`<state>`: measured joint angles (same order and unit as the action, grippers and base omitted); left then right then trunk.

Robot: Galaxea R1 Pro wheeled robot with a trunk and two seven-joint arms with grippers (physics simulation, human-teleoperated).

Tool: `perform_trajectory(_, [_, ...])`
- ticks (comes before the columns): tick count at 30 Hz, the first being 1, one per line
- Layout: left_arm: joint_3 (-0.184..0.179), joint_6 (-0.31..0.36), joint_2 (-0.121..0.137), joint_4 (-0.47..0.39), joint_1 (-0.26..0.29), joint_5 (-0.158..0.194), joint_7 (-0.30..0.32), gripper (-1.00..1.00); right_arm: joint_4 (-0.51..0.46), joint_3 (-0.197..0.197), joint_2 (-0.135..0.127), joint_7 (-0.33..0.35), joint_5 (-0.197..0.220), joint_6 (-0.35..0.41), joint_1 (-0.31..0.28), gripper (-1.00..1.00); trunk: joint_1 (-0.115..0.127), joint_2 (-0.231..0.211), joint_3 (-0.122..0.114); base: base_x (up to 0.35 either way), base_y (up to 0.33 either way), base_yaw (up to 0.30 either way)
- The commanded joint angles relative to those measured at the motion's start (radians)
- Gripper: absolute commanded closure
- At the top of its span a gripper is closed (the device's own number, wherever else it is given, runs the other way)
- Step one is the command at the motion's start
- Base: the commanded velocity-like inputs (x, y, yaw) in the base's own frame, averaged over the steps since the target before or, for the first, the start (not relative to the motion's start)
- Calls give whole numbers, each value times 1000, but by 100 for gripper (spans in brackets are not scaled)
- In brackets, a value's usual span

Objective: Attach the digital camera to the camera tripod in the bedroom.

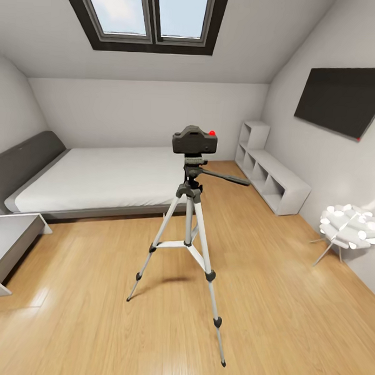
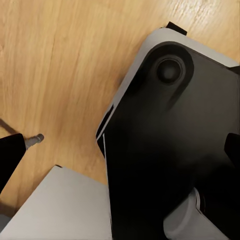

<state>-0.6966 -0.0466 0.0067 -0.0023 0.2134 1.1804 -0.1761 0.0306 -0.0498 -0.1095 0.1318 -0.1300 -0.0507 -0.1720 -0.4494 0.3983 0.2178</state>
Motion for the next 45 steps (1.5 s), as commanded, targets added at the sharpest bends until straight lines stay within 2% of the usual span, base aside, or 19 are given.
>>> perform_trajectory(1, [-12,-5,1,-7,-1,4,-3,-100,3,-8,4,-1,29,-20,7,-100,-1,2,0,0,0,0])
perform_trajectory(45, [-14,-7,7,-13,-2,2,-3,-100,3,-8,10,-16,38,-25,9,-100,-1,2,-72,0,0,0])
